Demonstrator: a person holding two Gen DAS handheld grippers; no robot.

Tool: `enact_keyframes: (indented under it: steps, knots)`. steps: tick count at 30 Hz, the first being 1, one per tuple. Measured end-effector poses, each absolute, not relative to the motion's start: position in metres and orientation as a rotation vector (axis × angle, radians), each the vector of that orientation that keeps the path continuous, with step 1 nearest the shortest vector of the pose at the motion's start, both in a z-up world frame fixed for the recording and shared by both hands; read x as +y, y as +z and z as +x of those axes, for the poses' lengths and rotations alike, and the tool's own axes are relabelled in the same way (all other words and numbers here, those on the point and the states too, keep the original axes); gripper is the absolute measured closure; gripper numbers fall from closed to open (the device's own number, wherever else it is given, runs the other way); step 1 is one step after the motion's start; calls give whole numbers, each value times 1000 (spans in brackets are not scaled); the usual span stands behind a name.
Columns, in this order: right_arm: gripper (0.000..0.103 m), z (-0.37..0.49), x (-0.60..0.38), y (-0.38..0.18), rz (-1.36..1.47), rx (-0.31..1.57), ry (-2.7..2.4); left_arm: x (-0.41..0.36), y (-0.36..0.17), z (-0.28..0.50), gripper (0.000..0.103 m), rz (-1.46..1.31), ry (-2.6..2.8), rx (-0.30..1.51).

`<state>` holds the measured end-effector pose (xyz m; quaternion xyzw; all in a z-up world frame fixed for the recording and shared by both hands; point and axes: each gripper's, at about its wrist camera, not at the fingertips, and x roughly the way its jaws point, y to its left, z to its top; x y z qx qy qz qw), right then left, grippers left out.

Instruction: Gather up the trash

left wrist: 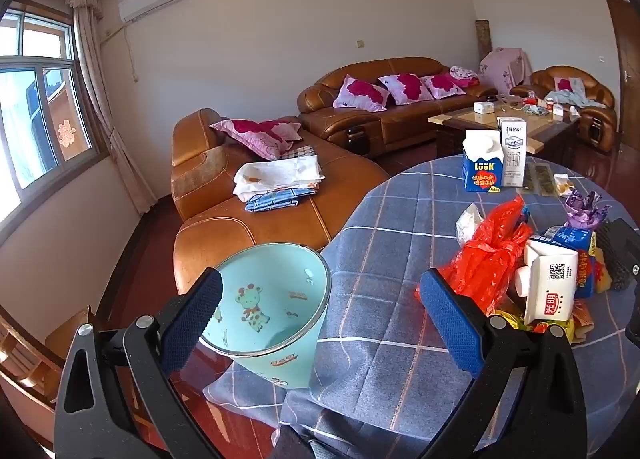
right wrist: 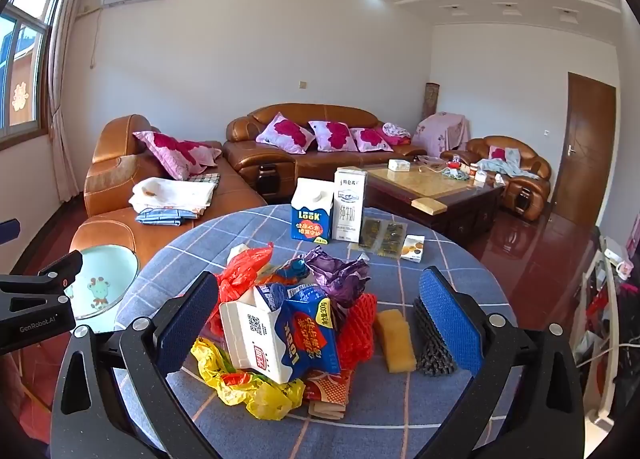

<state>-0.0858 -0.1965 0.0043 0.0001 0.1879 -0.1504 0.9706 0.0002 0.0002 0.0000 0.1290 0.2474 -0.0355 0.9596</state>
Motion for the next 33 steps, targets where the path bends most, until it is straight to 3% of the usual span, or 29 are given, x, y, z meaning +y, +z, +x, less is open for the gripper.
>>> enact_keyframes:
  steps: [33]
  knots:
    - [5,-87,-197,4,-2,378,-308,4,6,1,6,255,-67,497]
